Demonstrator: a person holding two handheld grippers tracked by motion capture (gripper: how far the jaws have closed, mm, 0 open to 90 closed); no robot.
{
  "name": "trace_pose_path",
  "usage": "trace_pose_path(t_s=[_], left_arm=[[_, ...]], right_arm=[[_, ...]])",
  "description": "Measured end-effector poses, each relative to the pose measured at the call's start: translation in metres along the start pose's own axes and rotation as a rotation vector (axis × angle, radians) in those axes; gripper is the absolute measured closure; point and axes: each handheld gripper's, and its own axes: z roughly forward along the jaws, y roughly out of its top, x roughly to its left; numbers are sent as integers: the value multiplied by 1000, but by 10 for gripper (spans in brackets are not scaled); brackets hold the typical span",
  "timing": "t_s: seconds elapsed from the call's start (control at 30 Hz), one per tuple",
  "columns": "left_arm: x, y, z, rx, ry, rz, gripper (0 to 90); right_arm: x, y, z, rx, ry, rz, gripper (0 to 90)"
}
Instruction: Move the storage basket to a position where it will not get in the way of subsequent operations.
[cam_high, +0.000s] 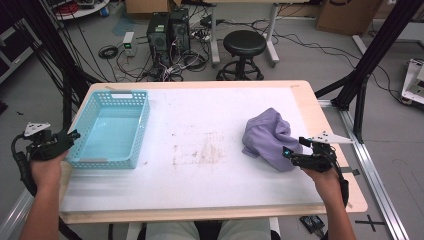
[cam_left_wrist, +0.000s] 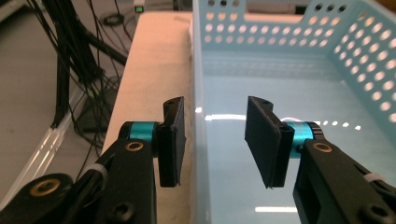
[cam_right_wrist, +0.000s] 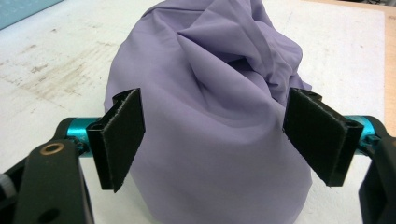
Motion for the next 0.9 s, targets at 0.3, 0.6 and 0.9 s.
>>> trace_pose_path(t_s=[0.3, 0.6, 0.9], left_arm=[[-37, 8, -16, -167, -208, -67, 328], [-89, 18, -14, -212, -313, 5, 201], [-119, 21, -5, -217, -371, 65, 212]], right_arm=[[3, 2, 3, 12, -1, -17, 210], [9, 4, 8, 21, 13, -22, 210], [10, 8, 14, 31, 22, -32, 210]])
